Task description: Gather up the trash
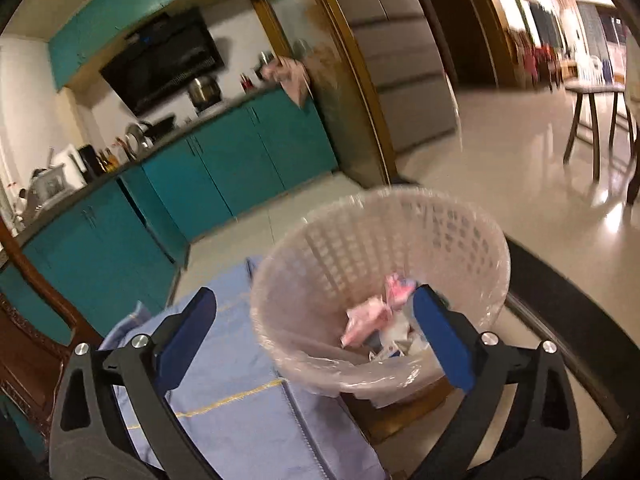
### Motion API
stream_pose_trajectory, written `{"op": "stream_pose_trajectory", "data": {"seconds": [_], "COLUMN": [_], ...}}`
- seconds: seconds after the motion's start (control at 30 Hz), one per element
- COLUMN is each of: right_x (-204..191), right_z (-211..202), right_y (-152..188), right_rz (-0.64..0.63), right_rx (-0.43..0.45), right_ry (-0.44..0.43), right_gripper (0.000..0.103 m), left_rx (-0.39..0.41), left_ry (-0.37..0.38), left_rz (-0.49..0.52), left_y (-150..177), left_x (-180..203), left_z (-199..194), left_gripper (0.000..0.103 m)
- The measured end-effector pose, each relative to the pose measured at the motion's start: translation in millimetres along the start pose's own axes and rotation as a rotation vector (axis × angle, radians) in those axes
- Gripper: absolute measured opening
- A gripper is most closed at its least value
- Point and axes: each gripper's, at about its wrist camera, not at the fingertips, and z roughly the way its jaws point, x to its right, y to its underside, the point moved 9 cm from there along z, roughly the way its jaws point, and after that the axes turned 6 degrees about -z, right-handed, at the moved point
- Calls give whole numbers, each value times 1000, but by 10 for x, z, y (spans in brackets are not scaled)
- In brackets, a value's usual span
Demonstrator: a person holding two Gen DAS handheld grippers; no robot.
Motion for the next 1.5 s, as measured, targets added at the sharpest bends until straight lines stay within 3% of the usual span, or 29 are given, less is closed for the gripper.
{"op": "stream_pose_trajectory", "data": {"seconds": [0.17, 0.3, 0.43, 0.47, 0.5, 0.57, 0.6, 0.7, 0.83, 1.0, 1.13, 1.27, 1.5], "right_x": [518, 762, 875, 884, 875, 875, 873, 828, 634, -79, -574, -901, -1306], "right_z": [-206, -317, -378, -392, -399, -398, -390, -330, -241, -47, -14, -87, -169], "right_y": [-51, -72, -95, -106, -109, -99, -96, -75, -55, 97, 294, 433, 774], "right_rz": [228, 314, 348, 343, 338, 342, 338, 317, 255, -12, -183, -278, -393], "right_rx": [56, 106, 136, 143, 144, 145, 144, 120, 81, -45, -119, -132, -193], "right_ry": [59, 100, 133, 145, 149, 147, 147, 131, 90, -3, -48, -70, -114], "right_gripper": [100, 100, 100, 100, 100, 100, 100, 100, 100, 100, 100, 100, 100], "left_rx": [15, 32, 72, 69, 62, 59, 67, 39, 50, 124, 96, 129, 118], "left_ry": [108, 256, 354, 382, 427, 460, 429, 350, 229, 26, -88, -144, -129], "left_rz": [49, 98, 162, 162, 155, 130, 118, 101, 77, 75, -8, -124, -165], "left_y": [-239, -738, -1315, -1410, -1531, -1655, -1674, -1515, -1203, -752, -455, -328, -298], "left_x": [549, 1344, 2096, 2227, 2400, 2563, 2561, 2345, 1676, 722, 117, -282, -330], "left_z": [-14, 68, 186, 220, 277, 386, 463, 576, 471, 18, -198, -348, -399], "left_gripper": [16, 16, 19, 32, 64, 101, 101, 101, 101, 101, 101, 101, 101]}}
